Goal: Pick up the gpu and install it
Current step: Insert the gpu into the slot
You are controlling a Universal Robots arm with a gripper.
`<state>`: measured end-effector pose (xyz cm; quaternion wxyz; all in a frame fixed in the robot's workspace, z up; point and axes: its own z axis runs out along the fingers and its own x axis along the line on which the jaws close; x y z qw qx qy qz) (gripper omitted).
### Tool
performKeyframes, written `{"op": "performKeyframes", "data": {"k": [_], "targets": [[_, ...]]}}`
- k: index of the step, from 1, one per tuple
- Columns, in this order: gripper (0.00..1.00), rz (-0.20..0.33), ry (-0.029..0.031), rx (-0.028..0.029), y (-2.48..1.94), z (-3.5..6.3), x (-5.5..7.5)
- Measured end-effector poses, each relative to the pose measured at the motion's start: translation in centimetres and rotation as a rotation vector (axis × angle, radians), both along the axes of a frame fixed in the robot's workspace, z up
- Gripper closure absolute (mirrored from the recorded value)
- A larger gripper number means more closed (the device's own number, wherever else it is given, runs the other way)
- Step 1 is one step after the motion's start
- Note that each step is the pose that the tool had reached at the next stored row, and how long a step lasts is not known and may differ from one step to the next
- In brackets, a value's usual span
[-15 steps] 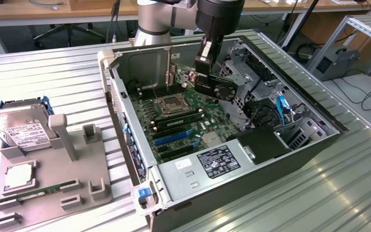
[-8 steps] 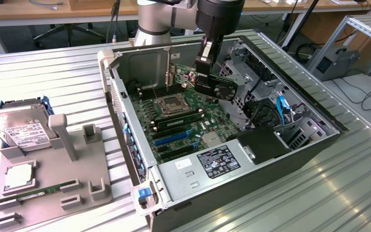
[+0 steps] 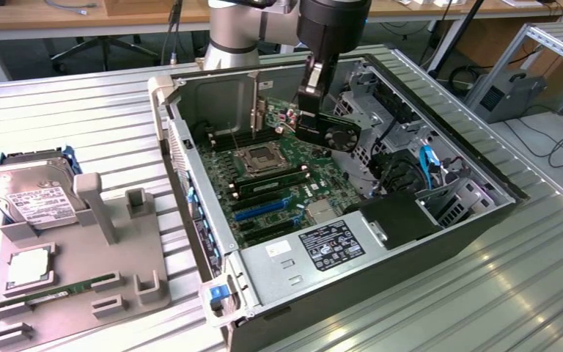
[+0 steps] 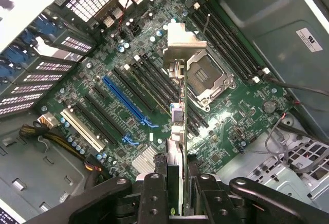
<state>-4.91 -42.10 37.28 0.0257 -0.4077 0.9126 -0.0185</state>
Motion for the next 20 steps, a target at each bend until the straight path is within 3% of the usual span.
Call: {"op": "performKeyframes", "data": {"k": [20], "targets": [[0.74, 0.053, 0.0000, 0.0000, 0.00, 0.00, 0.00]]}}
